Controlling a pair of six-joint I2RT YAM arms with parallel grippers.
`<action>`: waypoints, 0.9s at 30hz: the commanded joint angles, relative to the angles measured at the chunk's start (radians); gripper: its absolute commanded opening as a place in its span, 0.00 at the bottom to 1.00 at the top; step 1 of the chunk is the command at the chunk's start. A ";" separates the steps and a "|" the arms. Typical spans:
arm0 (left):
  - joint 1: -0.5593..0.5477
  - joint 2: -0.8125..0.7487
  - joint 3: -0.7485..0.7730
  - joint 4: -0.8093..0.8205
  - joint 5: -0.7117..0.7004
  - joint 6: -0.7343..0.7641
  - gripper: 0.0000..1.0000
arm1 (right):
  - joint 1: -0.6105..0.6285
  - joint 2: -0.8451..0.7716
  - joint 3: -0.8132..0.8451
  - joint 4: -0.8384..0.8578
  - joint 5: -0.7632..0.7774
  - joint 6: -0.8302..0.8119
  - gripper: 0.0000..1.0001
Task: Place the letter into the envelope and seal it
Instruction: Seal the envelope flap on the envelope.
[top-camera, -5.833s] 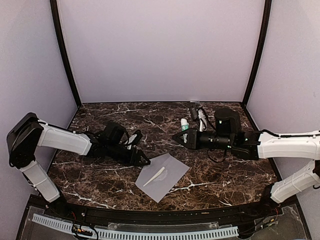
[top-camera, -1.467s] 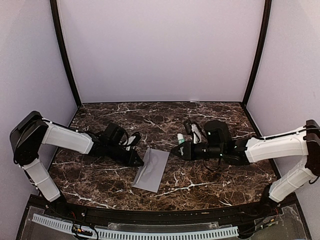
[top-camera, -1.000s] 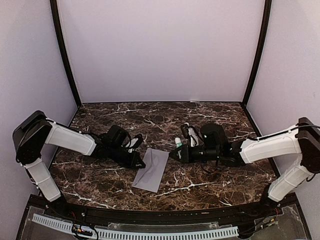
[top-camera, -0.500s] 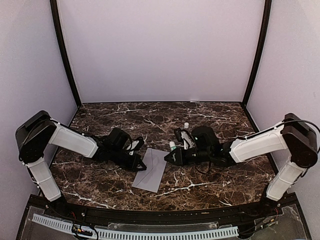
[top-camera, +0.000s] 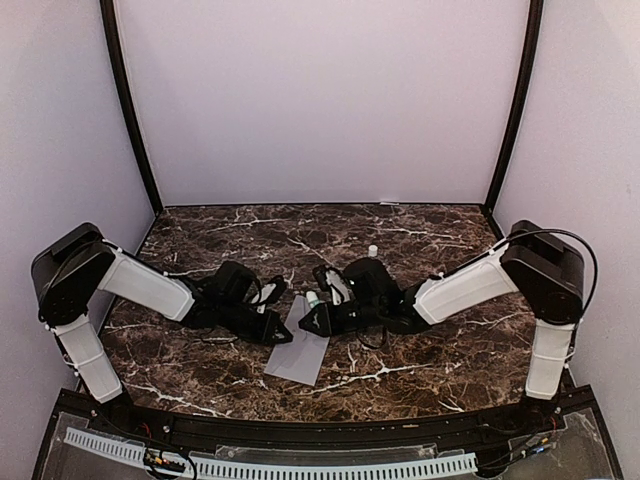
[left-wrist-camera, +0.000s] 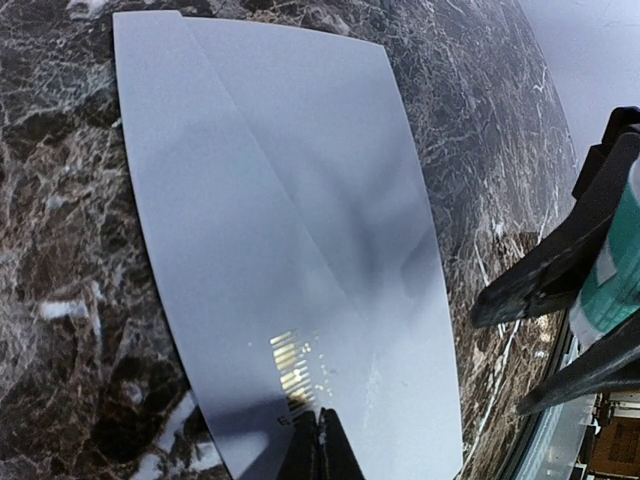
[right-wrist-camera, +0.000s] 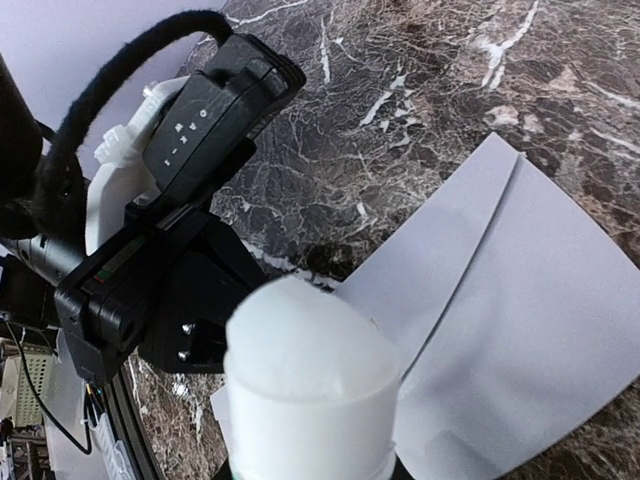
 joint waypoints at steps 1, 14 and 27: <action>-0.005 -0.004 -0.037 -0.040 -0.020 -0.003 0.00 | 0.024 0.068 0.079 0.056 -0.024 -0.006 0.00; -0.005 -0.110 -0.092 -0.031 0.008 -0.002 0.00 | 0.034 0.184 0.121 0.050 0.004 0.053 0.00; -0.060 -0.221 -0.194 0.019 0.038 -0.079 0.00 | 0.035 0.187 0.110 0.020 0.031 0.079 0.00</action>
